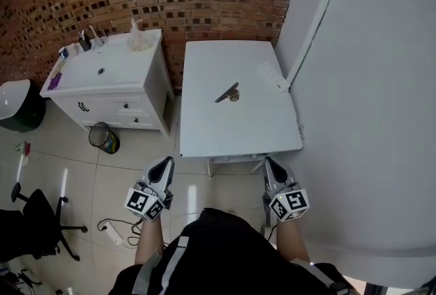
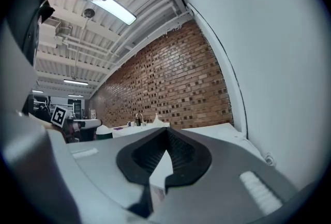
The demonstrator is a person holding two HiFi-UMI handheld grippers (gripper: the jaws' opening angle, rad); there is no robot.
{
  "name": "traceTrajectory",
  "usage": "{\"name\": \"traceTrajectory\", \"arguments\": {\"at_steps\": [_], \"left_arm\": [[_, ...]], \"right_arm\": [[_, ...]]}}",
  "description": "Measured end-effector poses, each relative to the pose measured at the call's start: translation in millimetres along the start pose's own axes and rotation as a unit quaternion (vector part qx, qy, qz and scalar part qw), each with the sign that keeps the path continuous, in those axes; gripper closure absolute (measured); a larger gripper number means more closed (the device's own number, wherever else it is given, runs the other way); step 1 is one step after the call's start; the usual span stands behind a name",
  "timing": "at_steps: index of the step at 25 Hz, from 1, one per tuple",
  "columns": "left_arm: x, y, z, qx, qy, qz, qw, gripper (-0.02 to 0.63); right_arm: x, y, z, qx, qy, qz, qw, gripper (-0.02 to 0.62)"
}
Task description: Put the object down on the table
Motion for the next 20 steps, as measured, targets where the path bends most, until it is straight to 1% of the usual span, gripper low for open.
{"name": "traceTrajectory", "arguments": {"at_steps": [3,7,9,12,16,18,20], "left_arm": [[-2.7,6.8,-2.3,0.003,0.004,-0.006,1.0000,0.606],[-1.1,1.4,-3.4,0.006,-0.004,0.011,0.9999,0.606],[-1.1,0.2,-4.0,0.004,-0.001,0.017,0.9998,0.606],[-3.8,3.9,-2.5,-0.002,0.011,0.006,0.9999,0.606],[-6.9,6.4,3.1,-0.006,0.003,0.013,0.9999,0.606],[-7.1,8.3,3.6,-0.002,0.008,0.012,0.9999,0.606],[-8.8,4.9,3.0,-0.002,0.015,0.009,0.9999,0.606]], "right_arm": [[-2.7,5.1,-10.5,0.006,0.001,0.010,1.000,0.592],[-7.4,3.2,-21.0,0.007,0.009,0.003,1.000,0.594],[-8.6,4.5,-23.7,0.003,0.010,0.005,1.000,0.594],[-11.5,11.4,-25.1,0.008,0.022,0.003,1.000,0.594],[-17.1,24.8,-22.2,0.016,0.031,0.008,0.999,0.594],[-18.1,31.3,-20.4,0.021,0.032,0.015,0.999,0.594],[-18.6,29.5,-20.9,0.019,0.031,0.024,0.999,0.594]]}}
Point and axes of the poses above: the fingertips, and each gripper's own axes: z backward along the fingers, x to its right, y out of its top, the point moved 8 cm from there along z, backward along the fingers, and after that the axes turned 11 degrees about -x, right-handed, at the moved point
